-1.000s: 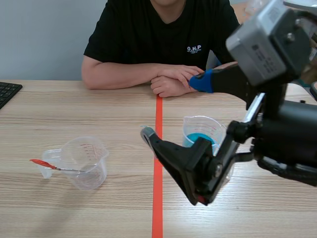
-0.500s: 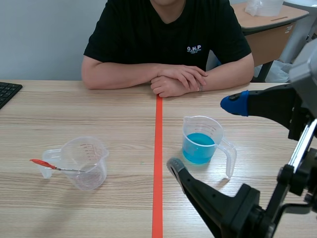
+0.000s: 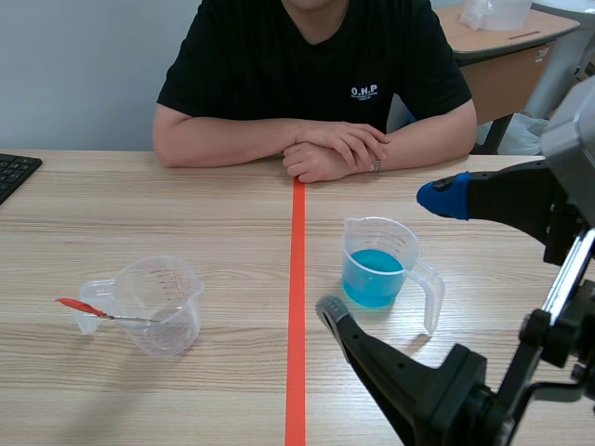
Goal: Do the redox reaction experiment.
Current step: 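Return to the home posture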
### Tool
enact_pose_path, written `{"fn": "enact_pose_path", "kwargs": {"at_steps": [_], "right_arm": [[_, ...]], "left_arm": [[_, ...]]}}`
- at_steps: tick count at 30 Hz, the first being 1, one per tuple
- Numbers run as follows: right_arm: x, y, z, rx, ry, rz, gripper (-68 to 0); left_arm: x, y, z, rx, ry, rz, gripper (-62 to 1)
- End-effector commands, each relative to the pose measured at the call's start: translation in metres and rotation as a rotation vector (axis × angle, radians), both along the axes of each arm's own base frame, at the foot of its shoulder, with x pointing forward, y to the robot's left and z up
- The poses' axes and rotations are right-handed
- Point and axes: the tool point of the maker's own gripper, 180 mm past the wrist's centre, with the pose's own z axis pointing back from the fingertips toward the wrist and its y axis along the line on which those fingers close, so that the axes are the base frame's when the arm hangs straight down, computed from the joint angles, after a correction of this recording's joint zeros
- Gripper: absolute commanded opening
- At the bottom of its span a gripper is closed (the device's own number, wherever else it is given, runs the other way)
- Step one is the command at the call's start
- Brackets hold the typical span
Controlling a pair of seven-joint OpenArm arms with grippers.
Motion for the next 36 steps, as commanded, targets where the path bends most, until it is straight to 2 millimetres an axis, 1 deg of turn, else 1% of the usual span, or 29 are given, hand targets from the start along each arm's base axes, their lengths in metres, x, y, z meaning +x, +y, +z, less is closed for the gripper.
{"fn": "enact_pose_path", "kwargs": {"at_steps": [1,4,9,12,17,22,27,36], "right_arm": [[0.002,0.002,0.009,0.016,-0.027,0.005,0.4],[0.002,0.002,0.009,0.015,-0.026,0.005,0.4],[0.002,0.002,0.008,0.012,-0.024,0.005,0.4],[0.002,0.002,0.008,0.012,-0.024,0.005,0.4],[0.002,0.002,0.008,0.012,-0.024,0.005,0.4],[0.002,0.002,0.008,0.012,-0.024,0.005,0.4],[0.002,0.002,0.008,0.012,-0.024,0.004,0.4],[0.003,0.002,0.009,0.013,-0.029,0.004,0.4]], "left_arm": [[0.018,0.002,0.018,0.027,-0.071,-0.026,1.4],[0.04,0.003,0.037,0.062,-0.131,-0.077,1.4],[0.076,0.003,0.075,0.106,-0.241,-0.152,1.4],[0.095,-0.004,0.095,0.113,-0.294,-0.217,1.4],[0.118,-0.024,0.124,0.098,-0.364,-0.341,1.4],[0.134,-0.045,0.145,0.054,-0.418,-0.415,1.4],[0.142,-0.062,0.158,-0.015,-0.433,-0.448,1.4],[0.146,-0.09,0.173,-0.132,-0.442,-0.496,1.4]]}}
